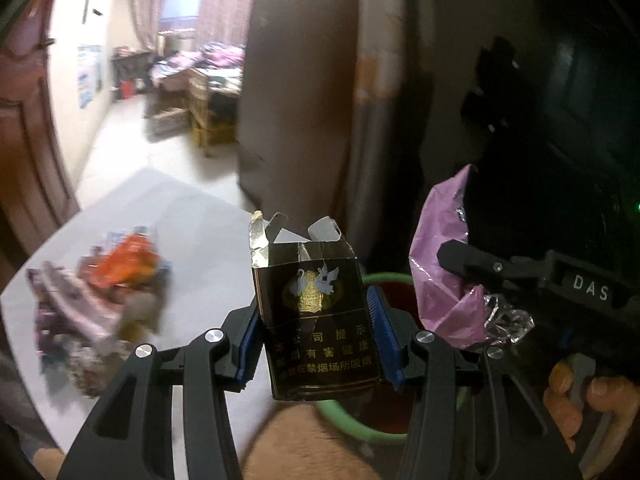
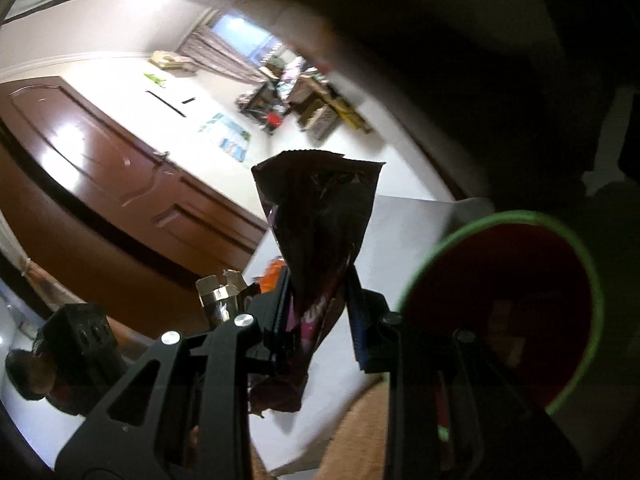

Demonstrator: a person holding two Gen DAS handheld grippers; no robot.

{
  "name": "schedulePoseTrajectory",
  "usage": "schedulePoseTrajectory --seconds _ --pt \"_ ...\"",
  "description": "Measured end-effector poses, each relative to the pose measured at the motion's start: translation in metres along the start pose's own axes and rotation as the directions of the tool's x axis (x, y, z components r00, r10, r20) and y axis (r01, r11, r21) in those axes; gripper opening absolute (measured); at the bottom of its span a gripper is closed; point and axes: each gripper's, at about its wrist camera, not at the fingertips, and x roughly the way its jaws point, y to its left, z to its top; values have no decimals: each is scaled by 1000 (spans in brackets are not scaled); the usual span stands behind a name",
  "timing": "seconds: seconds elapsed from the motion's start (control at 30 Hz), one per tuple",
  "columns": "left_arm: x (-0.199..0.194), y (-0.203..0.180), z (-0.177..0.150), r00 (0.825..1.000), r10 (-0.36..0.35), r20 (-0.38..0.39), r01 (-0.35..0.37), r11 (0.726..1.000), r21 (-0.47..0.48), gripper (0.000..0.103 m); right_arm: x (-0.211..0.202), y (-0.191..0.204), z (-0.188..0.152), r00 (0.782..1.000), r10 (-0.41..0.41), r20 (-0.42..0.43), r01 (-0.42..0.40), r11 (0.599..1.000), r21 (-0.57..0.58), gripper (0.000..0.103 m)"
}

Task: Collect trash
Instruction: 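Drop the cigarette pack and pink wrapper into the bin with both tools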

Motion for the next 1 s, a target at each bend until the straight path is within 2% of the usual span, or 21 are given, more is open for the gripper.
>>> schedulePoseTrajectory --seconds 0.07,0.23,0.3,0.37,0.43,0.53,0.73,0.87,1.0 --pt "12 -10 -1 1000 -16 -19 16 1000 10 46 -7 -14 1 998 -65 -3 65 998 21 26" --pt "32 -24 3 997 -46 -56 48 998 33 48 -18 -44 -1 988 -156 -4 155 984 84 28" --pt "34 -26 6 997 -53 -61 56 998 38 60 -19 -53 -2 984 -179 -7 178 979 103 29" --pt "34 -26 9 997 -60 -42 61 998 34 77 -19 -56 -2 980 -198 -7 197 973 117 33" --pt "35 -26 12 997 -70 -39 71 997 34 78 -18 -56 -4 976 -217 -8 217 969 122 44" --pt "32 -28 12 997 -72 -31 73 996 60 83 -17 -59 -5 970 -243 -5 242 963 122 53" --pt "21 -17 10 998 -67 -23 68 996 57 83 -14 -48 -5 963 -269 -5 268 959 91 54" --pt "4 5 8 1000 -17 -3 17 999 45 83 -7 -32 -6 963 -270 -5 270 961 55 55" --pt "-19 52 1 993 113 18 -113 994 1 83 7 -13 -10 963 -269 -21 269 963 0 59"
